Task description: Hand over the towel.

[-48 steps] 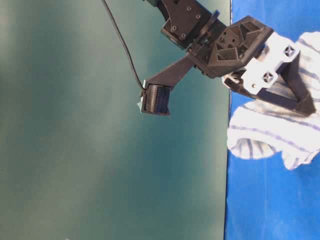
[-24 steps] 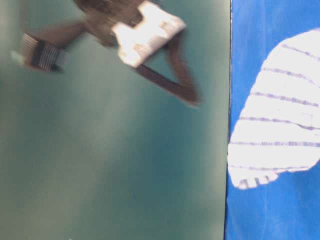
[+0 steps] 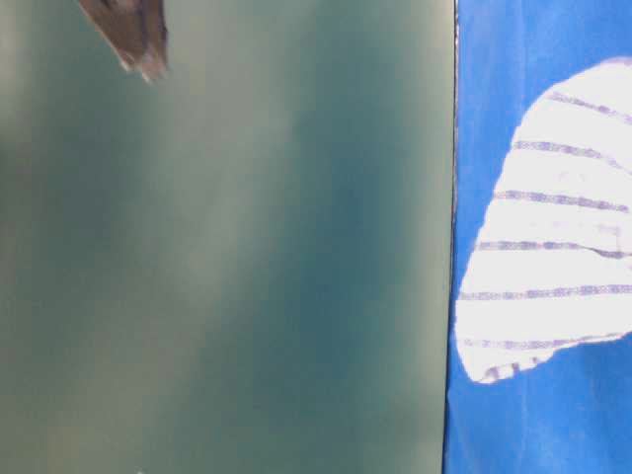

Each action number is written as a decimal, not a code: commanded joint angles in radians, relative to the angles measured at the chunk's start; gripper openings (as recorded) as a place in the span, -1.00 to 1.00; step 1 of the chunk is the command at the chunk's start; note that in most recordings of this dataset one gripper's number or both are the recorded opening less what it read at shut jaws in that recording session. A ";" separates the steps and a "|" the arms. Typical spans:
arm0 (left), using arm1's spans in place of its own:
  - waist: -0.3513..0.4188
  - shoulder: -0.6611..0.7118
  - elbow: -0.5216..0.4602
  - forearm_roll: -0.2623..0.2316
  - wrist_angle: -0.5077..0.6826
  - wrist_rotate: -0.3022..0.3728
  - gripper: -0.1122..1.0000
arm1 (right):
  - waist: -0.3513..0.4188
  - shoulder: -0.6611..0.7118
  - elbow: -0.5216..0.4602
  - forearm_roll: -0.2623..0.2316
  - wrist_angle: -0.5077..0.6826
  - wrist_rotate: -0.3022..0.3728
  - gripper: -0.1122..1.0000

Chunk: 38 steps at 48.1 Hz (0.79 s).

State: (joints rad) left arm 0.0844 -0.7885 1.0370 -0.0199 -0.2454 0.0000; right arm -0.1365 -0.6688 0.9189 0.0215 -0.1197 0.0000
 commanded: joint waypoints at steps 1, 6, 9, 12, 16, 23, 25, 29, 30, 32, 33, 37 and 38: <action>0.000 0.000 -0.009 -0.002 -0.011 0.000 0.87 | 0.002 -0.011 0.018 -0.005 -0.058 -0.002 0.50; 0.000 0.000 -0.009 -0.002 -0.014 0.000 0.87 | 0.002 -0.005 0.035 -0.005 -0.094 -0.002 0.50; 0.002 0.000 -0.009 -0.002 -0.014 0.000 0.87 | 0.002 -0.003 0.035 -0.003 -0.100 -0.002 0.50; 0.000 0.000 -0.009 0.000 -0.014 0.000 0.87 | 0.002 -0.002 0.035 -0.005 -0.100 -0.003 0.50; 0.000 -0.002 -0.009 -0.002 -0.014 0.000 0.87 | 0.002 -0.002 0.035 -0.003 -0.100 -0.002 0.50; 0.000 -0.006 -0.008 0.000 -0.011 0.000 0.86 | 0.002 -0.008 0.035 -0.003 -0.091 0.000 0.50; 0.000 -0.012 -0.006 -0.002 -0.005 0.002 0.86 | 0.002 -0.015 0.038 -0.005 -0.081 0.000 0.50; 0.000 -0.040 0.000 -0.002 0.029 0.003 0.86 | 0.002 -0.055 0.043 -0.005 -0.049 0.000 0.50; 0.000 -0.051 0.002 -0.002 0.040 0.005 0.86 | 0.002 -0.066 0.046 -0.005 -0.038 0.000 0.50; 0.000 -0.067 0.006 -0.002 0.063 0.005 0.86 | 0.002 -0.101 0.054 -0.005 -0.008 0.000 0.50; 0.000 -0.077 0.009 0.000 0.074 0.005 0.86 | 0.002 -0.115 0.058 -0.005 0.005 0.000 0.50; -0.005 -0.118 0.026 0.000 0.117 0.012 0.86 | 0.002 -0.181 0.083 -0.003 0.054 0.002 0.50; -0.006 -0.132 0.032 -0.002 0.126 0.014 0.86 | 0.002 -0.199 0.091 -0.003 0.060 0.002 0.50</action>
State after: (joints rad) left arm 0.0844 -0.8912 1.0677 -0.0199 -0.1457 0.0077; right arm -0.1365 -0.8145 1.0032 0.0184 -0.0874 0.0000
